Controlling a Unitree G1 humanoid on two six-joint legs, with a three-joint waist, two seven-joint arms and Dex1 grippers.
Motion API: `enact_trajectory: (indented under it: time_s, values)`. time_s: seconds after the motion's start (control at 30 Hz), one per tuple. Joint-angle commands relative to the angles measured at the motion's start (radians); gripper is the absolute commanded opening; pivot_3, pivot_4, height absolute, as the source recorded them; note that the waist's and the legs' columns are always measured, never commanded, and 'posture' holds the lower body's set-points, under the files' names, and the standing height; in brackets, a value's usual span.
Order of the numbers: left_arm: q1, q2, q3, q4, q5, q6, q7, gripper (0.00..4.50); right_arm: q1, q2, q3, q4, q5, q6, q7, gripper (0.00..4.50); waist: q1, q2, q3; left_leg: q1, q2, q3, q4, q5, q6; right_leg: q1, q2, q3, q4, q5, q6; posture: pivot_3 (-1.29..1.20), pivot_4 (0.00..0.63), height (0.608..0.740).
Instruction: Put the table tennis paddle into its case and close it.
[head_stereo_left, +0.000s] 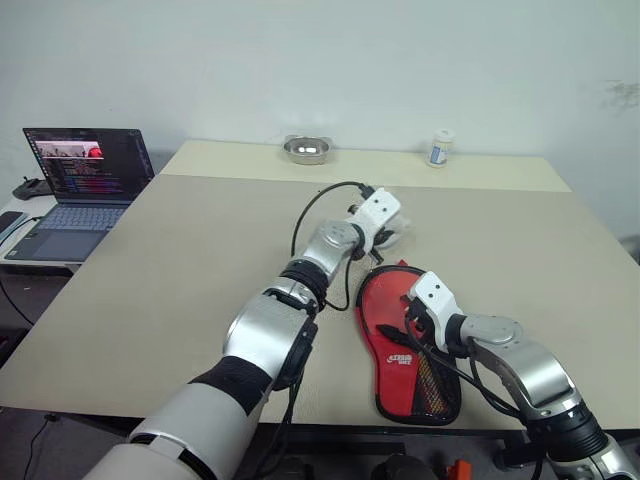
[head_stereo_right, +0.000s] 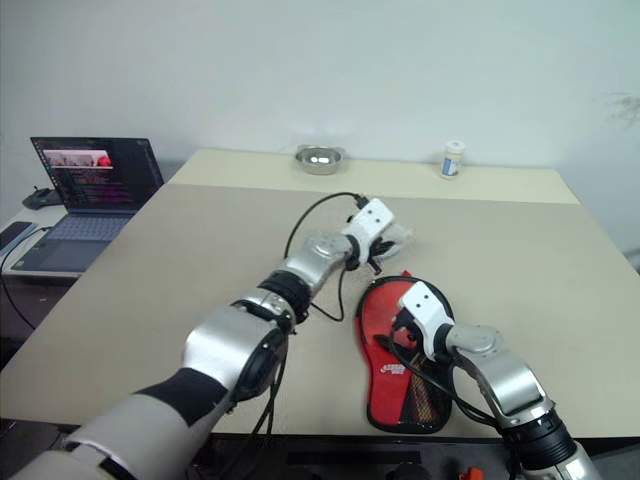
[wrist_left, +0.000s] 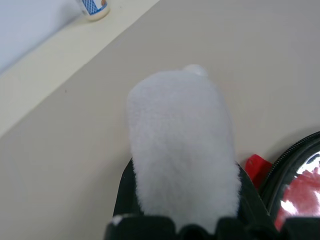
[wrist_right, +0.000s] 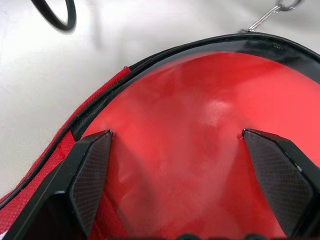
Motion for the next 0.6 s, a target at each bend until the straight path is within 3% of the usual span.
enact_trajectory:
  time_s: [0.03, 0.27, 0.6]
  values:
    - [-0.098, -0.054, -0.063, -0.025, 0.080, -0.093, 0.079, 0.54, 0.095, -0.020, 0.134, 0.129, -0.049, 0.084, 0.023, 4.50, 0.000, 0.000, 0.000, 0.000, 0.000, 0.000, 0.000, 0.000, 0.000, 0.000, 0.000, 0.000, 0.000, 0.000, 0.000, 0.00, 0.150, 0.740]
    - [-0.145, -0.138, -0.134, -0.016, 0.167, -0.197, 0.139, 0.54, 0.114, -0.005, 0.176, 0.088, -0.050, 0.112, 0.019, 4.50, -0.002, 0.003, -0.002, 0.000, 0.000, 0.001, -0.002, 0.000, 0.000, -0.001, 0.000, 0.000, -0.002, 0.000, 0.000, 0.00, 0.150, 0.740]
    - [-0.145, -0.308, -0.078, -0.037, 0.057, -0.325, -0.135, 0.54, 0.138, -0.002, 0.183, 0.058, -0.057, 0.128, 0.015, 4.50, 0.000, 0.008, -0.006, -0.002, 0.000, 0.000, -0.009, 0.000, 0.000, 0.001, 0.000, -0.002, -0.013, 0.001, 0.000, 0.00, 0.150, 0.740]
